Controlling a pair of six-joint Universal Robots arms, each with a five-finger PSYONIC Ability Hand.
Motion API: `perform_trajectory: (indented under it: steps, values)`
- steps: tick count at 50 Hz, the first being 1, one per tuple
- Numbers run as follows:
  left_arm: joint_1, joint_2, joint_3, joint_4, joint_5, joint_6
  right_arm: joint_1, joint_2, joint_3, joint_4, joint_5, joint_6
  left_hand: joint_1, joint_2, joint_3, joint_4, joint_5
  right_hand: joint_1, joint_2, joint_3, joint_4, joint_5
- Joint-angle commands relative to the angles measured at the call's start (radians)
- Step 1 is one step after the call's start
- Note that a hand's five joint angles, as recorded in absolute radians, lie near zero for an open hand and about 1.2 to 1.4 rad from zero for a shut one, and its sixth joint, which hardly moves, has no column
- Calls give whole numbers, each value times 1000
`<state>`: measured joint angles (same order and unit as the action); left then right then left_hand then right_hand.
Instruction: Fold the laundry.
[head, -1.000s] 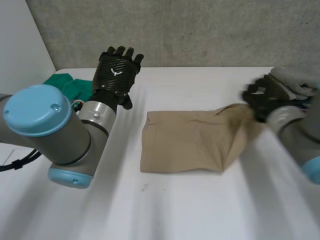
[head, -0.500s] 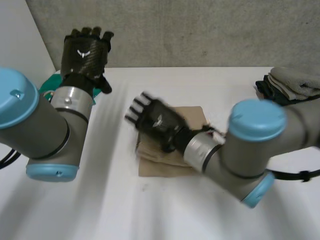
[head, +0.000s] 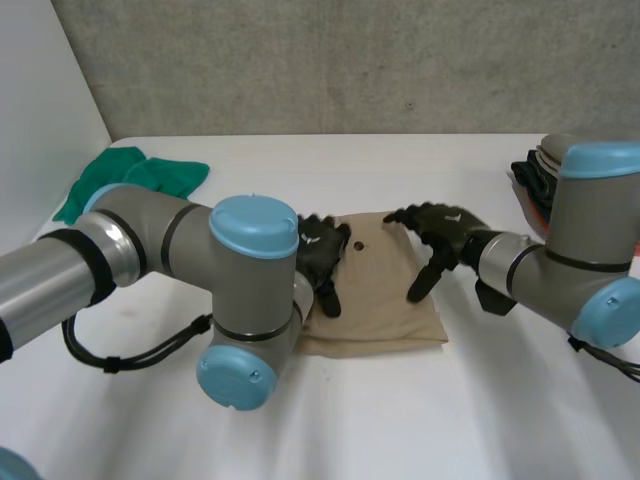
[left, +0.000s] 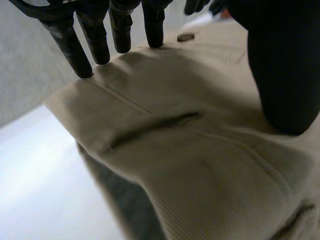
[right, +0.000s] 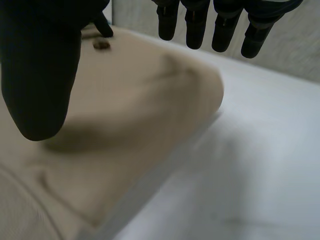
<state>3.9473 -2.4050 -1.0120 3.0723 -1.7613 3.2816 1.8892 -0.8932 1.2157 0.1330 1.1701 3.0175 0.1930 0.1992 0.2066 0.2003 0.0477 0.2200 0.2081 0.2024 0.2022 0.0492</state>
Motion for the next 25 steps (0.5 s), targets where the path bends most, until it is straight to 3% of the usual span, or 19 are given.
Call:
perform_trajectory:
  steps: [1, 6, 14, 22, 25]
  values:
    - [47, 0, -25, -70, -72, 21, 14, 89, -18, 2, 43, -137, 32, 26, 19, 25, 3, -46, -34, -28, -28, -49]
    - [50, 13, -25, -72, -52, 26, 51, 51, -19, 2, 124, -232, 29, 23, 16, 22, 0, -46, -34, -28, -28, -49]
    - [64, 184, -5, -61, 92, 35, 99, -121, 105, -78, 171, -270, 9, 3, -5, 1, -20, -46, -34, -28, -28, -49]
    - [128, 311, 47, -38, 354, 32, 212, -289, 439, -335, 210, -276, 47, 41, 33, 40, 18, -46, -34, -28, -28, -49]
    - [147, 328, 67, -96, 527, 29, 258, -282, 544, -452, 232, -282, 53, 47, 39, 45, 24, -46, -34, -28, -28, -49]
